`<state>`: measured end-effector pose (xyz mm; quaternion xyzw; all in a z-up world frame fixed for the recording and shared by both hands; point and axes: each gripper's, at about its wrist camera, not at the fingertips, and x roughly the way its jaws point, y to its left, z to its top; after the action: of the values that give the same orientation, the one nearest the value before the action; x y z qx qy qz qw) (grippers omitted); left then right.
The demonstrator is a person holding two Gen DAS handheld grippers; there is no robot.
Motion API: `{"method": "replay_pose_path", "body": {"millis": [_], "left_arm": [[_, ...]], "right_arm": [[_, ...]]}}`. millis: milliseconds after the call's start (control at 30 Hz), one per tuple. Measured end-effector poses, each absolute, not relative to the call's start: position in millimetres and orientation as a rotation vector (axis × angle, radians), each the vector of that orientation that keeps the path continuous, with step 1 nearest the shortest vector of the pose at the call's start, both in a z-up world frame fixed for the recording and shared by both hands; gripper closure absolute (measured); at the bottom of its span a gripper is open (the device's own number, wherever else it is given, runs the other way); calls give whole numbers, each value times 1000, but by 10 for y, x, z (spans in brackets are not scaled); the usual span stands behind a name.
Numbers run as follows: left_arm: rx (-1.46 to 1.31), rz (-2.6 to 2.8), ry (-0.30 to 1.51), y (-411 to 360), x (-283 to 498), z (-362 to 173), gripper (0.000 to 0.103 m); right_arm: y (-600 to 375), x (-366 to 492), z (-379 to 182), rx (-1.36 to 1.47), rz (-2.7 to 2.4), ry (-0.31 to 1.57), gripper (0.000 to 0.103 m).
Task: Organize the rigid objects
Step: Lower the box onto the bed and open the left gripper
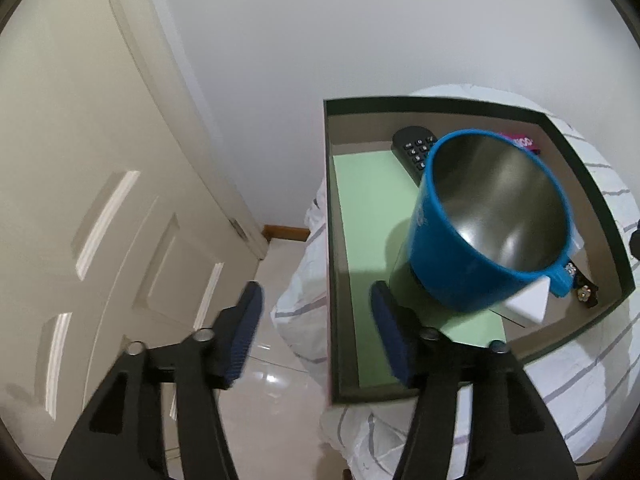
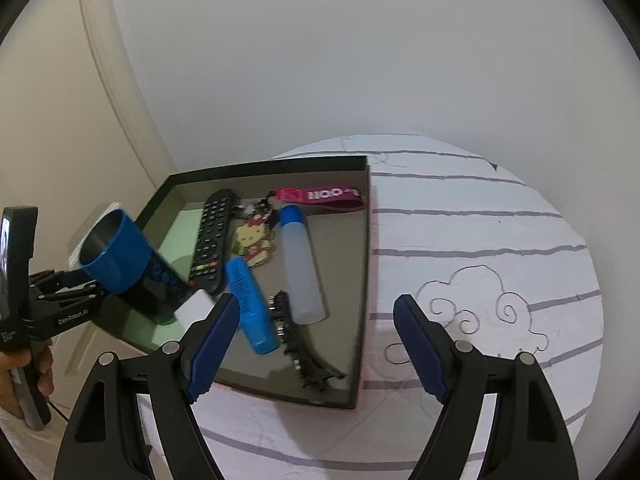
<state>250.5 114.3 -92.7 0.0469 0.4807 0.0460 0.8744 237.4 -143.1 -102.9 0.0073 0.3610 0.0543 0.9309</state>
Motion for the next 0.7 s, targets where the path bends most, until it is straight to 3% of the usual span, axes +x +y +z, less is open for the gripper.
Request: {"method": "replay_pose_path", "body": {"millis": [233,400,700], "left_arm": [[119,132,962,1056,2170,-652,17],[127,103,938,864,2019,-453,7],[197,73,916,338,2048,-316,3]], "right_arm": [[-1291,2310,-999,-24,135,735,22],[-1223,2269,-977,-63,163,746,22],[-1177,2205,-786,-122,242,749,22]]}}
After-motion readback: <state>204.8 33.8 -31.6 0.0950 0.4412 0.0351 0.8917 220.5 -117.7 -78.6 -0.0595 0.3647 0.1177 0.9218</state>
